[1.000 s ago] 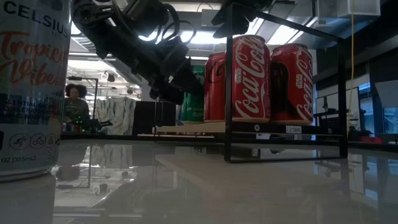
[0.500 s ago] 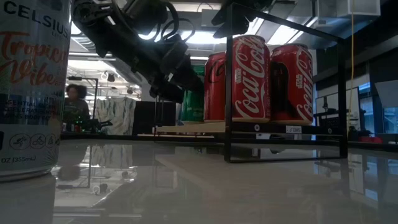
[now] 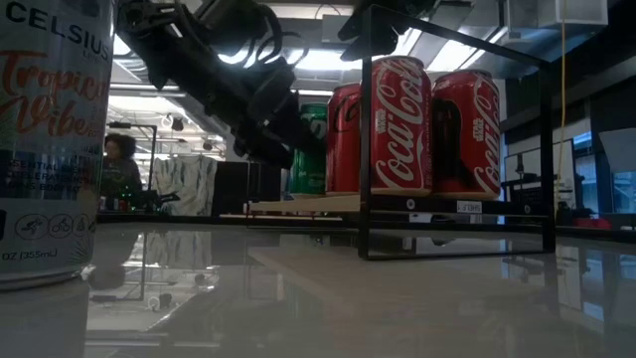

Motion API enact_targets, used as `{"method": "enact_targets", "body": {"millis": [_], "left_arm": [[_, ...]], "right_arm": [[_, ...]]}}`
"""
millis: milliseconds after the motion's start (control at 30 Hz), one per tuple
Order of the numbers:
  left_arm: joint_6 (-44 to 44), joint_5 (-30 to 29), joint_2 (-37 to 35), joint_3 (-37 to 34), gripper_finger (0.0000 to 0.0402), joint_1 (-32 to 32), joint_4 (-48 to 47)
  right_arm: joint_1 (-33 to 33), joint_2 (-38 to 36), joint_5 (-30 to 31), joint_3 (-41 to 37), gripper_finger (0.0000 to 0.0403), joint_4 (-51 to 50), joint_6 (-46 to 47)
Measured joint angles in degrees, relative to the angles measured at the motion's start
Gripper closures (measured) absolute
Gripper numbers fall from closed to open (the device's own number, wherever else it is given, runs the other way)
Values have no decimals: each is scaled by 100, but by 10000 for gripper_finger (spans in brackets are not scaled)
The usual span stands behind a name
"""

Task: Place canned beverage on shelf
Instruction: Put the green soda can on the shelf aligned with the other green soda can

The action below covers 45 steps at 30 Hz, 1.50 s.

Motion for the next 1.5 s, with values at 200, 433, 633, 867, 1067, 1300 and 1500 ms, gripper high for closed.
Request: {"method": "enact_targets", "body": {"millis": [200,433,633,867,1067,1300,1500], "left_arm": [[4,0,-319,4,9,0,-205],[4,368,-669,4,9,-37,-747],[2,909,-773,-2,9,-50,-1172],[0,881,-778,0,9,-61,-1205],[-1,816,-776,0,9,-84,-1101],[-7,893,-776,0,9,-222,-724],[2,902,-774,0,9,-288,-567]], "right_arm": [[0,0,0,0,38,1,-1],[0,0,2,0,38,1,-2],[0,0,2,0,38,0,-2],[0,0,0,0,38,2,-2],[0,0,0,0,38,1,-2],[0,0,0,0,38,2,-2],[0,0,0,0,38,2,-2]]}}
